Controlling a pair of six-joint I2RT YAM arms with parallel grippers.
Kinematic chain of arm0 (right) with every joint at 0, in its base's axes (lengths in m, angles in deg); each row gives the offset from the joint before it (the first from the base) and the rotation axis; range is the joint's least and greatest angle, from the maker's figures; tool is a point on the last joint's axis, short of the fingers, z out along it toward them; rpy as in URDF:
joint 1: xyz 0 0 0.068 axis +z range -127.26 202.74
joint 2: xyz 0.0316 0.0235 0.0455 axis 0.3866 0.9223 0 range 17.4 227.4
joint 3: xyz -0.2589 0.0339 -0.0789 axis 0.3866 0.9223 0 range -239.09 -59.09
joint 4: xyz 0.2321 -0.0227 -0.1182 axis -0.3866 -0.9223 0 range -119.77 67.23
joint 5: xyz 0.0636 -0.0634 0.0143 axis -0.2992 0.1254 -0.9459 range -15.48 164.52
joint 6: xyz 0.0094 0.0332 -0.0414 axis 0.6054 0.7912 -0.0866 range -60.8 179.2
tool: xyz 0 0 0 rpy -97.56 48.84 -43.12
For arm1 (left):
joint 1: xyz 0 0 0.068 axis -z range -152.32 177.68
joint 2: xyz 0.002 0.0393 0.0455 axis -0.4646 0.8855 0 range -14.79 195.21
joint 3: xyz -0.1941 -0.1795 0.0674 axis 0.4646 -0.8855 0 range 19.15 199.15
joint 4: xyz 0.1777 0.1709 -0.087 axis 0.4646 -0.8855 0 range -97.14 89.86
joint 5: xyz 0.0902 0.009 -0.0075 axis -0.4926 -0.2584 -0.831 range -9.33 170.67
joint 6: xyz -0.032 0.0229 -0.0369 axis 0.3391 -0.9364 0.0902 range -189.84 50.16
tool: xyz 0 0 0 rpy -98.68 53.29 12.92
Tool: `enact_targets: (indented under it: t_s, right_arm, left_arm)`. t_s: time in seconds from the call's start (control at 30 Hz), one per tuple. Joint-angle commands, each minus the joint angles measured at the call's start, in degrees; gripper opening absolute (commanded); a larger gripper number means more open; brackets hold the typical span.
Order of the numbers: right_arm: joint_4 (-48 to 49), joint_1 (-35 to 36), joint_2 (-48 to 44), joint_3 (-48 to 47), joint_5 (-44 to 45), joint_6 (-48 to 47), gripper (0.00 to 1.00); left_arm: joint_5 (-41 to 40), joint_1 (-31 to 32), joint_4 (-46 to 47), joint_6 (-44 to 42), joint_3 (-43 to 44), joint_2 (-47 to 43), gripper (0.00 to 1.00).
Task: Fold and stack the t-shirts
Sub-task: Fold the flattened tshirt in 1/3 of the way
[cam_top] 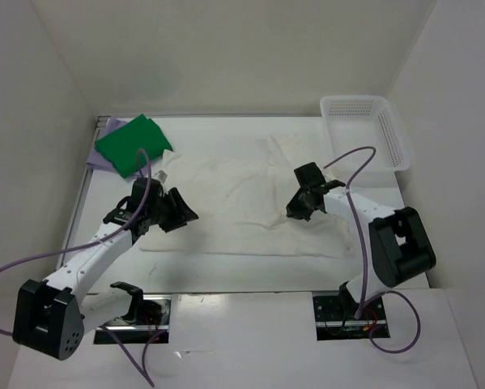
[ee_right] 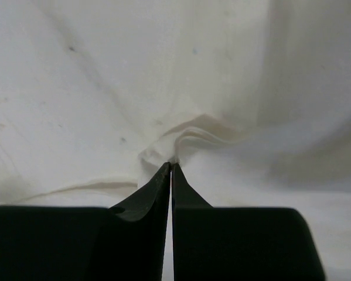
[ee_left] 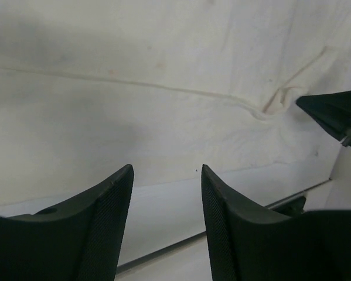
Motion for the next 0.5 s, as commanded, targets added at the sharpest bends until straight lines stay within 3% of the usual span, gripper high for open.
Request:
enact_targets:
  t_s: [0.0,0.17,0.27,0.3,0.43,0.47]
  right_arm:
    - [3.8,0.1,4.3,-7.4,0.3,-2.2,0.06]
    - [4.4,0.1,14.8,-18.8,-0.3,-4.0,0.06]
    - [4.4,0.1,18.5,-23.5,-0.8,-4.0,0.11]
    - [4.4,0.1,18.5,-24.0,-1.8,-4.0,0.19]
    - [3.9,0.1,16.0,-23.1,-3.4,-4.6,0.22]
    - [3.9,0.1,11.7,-21.6,-2.2,-5.1,0.25]
  left_arm:
    - [2.6,-3.4,-1.1,-2.9,2.8,2.3,0.57]
    - [1.5,-6.0,-5.5,-4.3,4.9,5.2,0.54]
    - [0.2,-6.0,-7.0,-4.3,4.9,5.2,0.54]
    - [-0.4,-6.0,-7.8,-4.3,5.5,5.2,0.54]
    - [-1.3,-6.0,-9.7,-4.3,6.1,4.1,0.54]
    - [-1.3,-6.0,-9.7,-4.3,6.1,3.3,0.54]
